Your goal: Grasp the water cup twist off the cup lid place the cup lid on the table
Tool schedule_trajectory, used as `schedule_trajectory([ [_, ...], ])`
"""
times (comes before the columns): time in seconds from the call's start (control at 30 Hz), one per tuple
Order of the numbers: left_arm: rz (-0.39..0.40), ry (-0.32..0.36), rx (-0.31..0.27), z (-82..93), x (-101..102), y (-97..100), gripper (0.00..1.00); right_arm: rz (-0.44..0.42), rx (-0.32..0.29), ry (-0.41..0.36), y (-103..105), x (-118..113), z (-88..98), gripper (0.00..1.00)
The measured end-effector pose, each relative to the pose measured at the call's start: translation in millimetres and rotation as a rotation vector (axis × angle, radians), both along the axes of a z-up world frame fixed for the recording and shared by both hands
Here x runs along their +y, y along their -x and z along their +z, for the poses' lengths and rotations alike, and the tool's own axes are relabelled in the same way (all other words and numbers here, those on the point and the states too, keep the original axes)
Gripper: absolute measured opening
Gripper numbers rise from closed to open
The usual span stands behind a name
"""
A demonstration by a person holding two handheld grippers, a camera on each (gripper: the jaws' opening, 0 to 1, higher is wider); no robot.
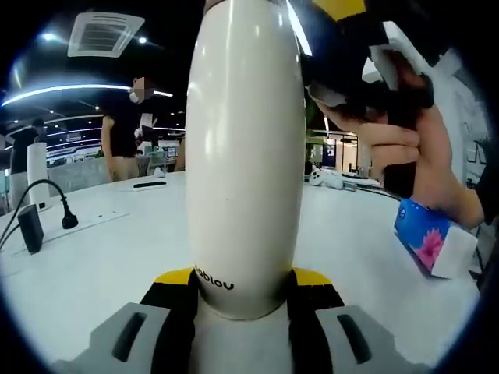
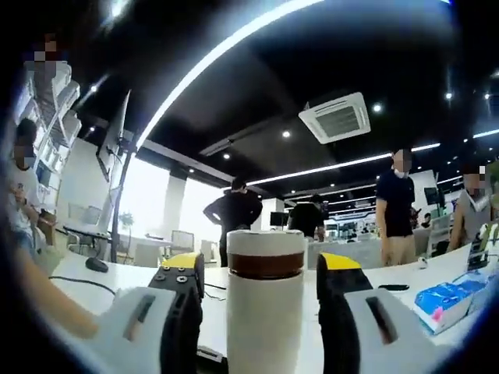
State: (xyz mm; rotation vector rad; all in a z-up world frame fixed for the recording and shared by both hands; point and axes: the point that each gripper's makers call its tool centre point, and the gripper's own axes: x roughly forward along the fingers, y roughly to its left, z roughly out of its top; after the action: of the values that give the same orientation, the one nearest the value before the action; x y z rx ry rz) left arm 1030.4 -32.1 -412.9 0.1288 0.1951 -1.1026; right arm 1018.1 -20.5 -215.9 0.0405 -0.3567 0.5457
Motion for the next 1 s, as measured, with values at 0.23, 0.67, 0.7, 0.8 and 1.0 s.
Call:
schedule_trajectory([
  [0.23, -0.001, 0.000, 0.000, 0.0, -0.5, -0.3, 0.47, -0.037, -0.024, -0.005, -3.7, -1.2, 7.2, 0.56],
  [0.67, -0.001, 0.001, 0.000, 0.3, -1.2, -1.6, 0.47, -0.094, -0.055, 0.042, -11.5, 3.1, 11.2, 0.48],
  [0.7, -0.001, 0.001, 0.000, 0.3, -1.2, -1.7, 0.47, -0.089, -0.054, 0.036, -11.9, 2.7, 12.1, 0.46],
  [0.8, -0.001, 0.001, 0.000, 0.2, -1.1, -1.8, 0.47, -0.079, -0.056, 0.033, -12.0, 5.2, 12.5, 0.45],
  [1.0, -0.001, 0.001, 0.000, 0.3, -1.2, -2.3, 0.47, -0.059, -0.064, 0.040, -11.0, 5.5, 12.3, 0.45],
])
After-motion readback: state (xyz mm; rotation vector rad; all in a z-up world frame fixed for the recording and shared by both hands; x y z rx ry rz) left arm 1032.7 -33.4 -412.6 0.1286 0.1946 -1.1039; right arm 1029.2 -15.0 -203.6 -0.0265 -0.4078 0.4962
